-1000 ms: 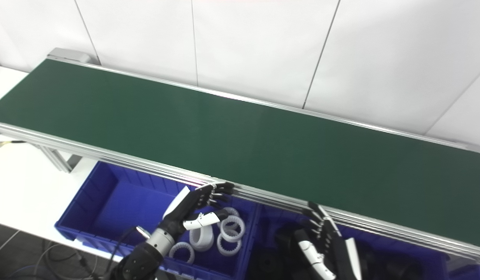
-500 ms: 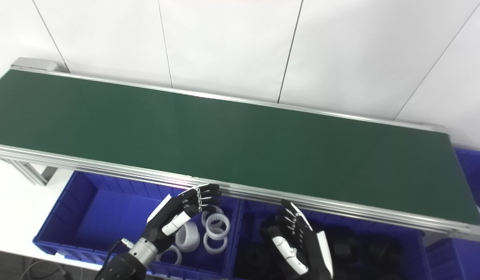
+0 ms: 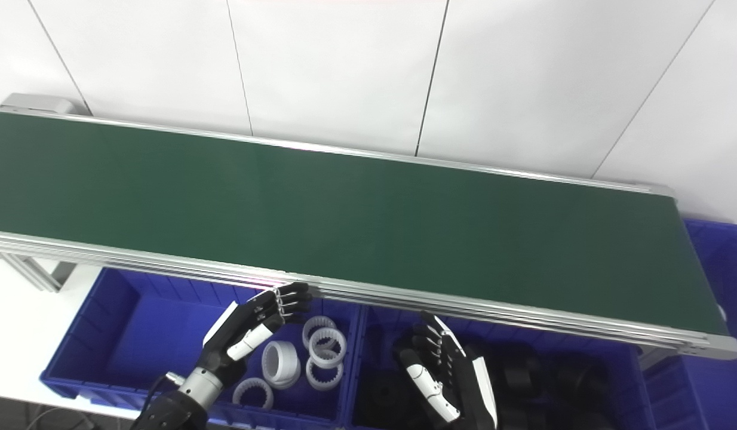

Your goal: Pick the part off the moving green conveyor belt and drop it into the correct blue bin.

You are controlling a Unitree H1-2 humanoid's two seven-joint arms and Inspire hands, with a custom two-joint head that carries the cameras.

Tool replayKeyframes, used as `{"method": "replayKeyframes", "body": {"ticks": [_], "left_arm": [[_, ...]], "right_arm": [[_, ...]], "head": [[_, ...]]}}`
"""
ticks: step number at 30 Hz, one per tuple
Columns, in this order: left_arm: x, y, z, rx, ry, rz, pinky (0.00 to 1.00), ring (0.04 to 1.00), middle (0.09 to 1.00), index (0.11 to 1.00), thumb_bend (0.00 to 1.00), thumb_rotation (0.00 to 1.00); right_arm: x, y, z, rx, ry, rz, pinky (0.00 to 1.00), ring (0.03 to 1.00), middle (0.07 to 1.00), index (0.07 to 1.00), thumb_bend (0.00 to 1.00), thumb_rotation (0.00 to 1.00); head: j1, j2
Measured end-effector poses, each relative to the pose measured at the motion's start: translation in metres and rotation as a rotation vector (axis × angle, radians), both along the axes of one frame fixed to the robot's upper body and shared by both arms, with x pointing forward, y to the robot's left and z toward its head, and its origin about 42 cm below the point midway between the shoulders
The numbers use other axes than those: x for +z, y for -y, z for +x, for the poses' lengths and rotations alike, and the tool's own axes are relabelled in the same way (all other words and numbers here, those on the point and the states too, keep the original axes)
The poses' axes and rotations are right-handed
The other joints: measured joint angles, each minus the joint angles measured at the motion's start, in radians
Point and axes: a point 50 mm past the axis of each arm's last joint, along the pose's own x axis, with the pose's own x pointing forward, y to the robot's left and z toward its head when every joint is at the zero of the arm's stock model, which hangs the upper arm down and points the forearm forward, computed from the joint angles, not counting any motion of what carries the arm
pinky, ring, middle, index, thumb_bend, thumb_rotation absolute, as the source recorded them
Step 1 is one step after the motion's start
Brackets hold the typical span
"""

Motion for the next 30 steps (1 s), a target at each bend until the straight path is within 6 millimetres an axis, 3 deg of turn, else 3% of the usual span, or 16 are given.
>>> {"method": "replayKeyframes", "body": {"ticks": [8,14,20,22,30], "left_arm": [[-0.001,0.002,0.0,0.036,0.034,-0.003,0.71,0.753,0.766,0.748,0.81,0.64],[-0.009,-0.005,0.009,0.027,0.015,0.013,0.72,0.761,0.771,0.761,0.76,0.6],[-0.009,-0.022,0.013,0.034,0.015,0.029,0.72,0.757,0.764,0.749,0.75,0.6],[-0.011,-0.022,0.012,0.032,0.008,0.029,0.72,0.754,0.763,0.749,0.78,0.61],[-0.007,-0.017,0.012,0.018,0.024,0.04,0.71,0.749,0.762,0.751,0.8,0.62]], "right_arm": [[-0.001,-0.004,0.001,0.012,0.0,-0.001,0.74,0.796,0.832,0.877,0.59,0.68],[-0.012,-0.016,0.005,0.02,-0.019,-0.006,0.74,0.793,0.837,0.873,0.61,0.68],[-0.019,-0.03,0.006,0.022,-0.015,0.007,0.75,0.797,0.84,0.879,0.64,0.7],[-0.019,-0.03,0.007,0.021,-0.011,0.01,0.75,0.799,0.842,0.883,0.64,0.71],[-0.012,-0.026,0.007,0.015,0.012,0.016,0.76,0.798,0.839,0.882,0.62,0.7]], "head": [[-0.064,-0.015],[-0.221,-0.041],[-0.21,-0.038],[-0.173,-0.029],[-0.137,-0.02]]}}
